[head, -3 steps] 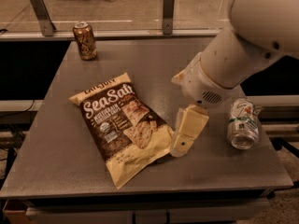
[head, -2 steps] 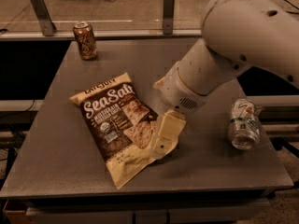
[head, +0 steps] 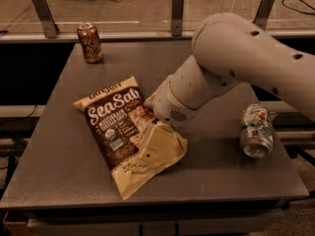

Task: Move brown chip bag near orange can

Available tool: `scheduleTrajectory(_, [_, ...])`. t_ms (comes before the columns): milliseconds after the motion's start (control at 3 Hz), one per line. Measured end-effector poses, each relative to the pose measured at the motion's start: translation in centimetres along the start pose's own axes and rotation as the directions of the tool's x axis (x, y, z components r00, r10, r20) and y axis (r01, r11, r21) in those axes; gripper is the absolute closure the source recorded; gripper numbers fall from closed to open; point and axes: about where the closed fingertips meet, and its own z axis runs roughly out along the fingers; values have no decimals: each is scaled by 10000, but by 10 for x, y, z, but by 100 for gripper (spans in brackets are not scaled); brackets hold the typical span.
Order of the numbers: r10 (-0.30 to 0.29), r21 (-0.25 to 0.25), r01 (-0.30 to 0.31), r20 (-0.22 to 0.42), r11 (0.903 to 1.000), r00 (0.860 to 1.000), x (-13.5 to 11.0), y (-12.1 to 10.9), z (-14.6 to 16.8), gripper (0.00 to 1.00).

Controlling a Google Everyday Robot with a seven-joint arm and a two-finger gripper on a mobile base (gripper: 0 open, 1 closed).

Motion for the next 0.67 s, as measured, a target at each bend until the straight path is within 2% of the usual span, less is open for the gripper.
scheduleTrajectory(667, [-56,-2,56,-18,10000,10000,-2,2,0,65])
